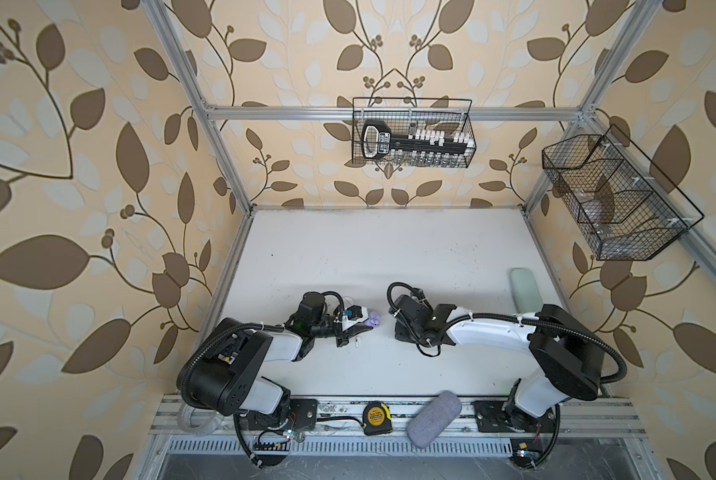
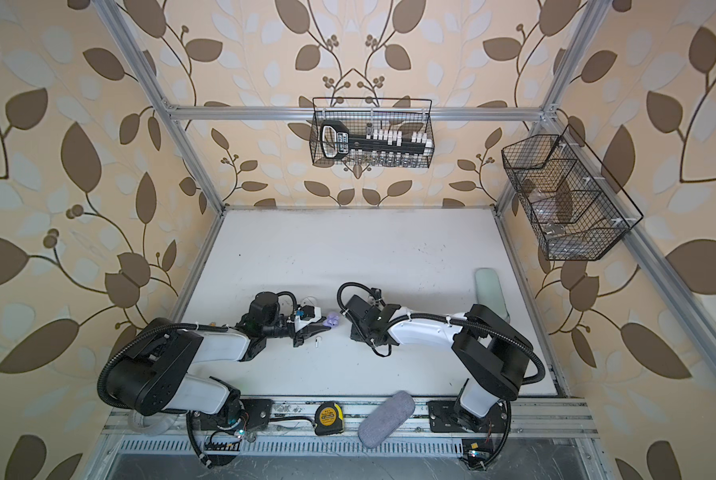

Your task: Insert the wireless bluetooth earbuds into the charging case

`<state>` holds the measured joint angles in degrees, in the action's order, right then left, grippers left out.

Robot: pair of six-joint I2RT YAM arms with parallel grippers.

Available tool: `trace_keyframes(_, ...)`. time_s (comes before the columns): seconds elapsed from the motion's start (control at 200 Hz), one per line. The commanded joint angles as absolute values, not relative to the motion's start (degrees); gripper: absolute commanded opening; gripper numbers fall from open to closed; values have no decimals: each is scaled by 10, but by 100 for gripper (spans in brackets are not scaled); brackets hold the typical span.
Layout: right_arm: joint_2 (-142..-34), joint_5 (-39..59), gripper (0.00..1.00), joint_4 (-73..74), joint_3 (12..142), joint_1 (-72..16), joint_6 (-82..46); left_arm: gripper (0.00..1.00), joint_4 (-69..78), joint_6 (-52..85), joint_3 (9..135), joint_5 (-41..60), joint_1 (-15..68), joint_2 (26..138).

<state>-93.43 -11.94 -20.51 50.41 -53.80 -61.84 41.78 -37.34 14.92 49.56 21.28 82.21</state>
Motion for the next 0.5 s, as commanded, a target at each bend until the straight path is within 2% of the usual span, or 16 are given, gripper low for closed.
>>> trace_keyframes(0.0,-946,-122,24,-217,521,-543,-618,0,431,-373,162,512,205,813)
trace_keyframes(0.26,-954,-117,24,-212,520,-543,-619,0,430,-373,162,515,204,813)
trace_keyframes(0.495,-904,-127,26,-206,496,-542,-624,0,430,-372,163,516,203,813)
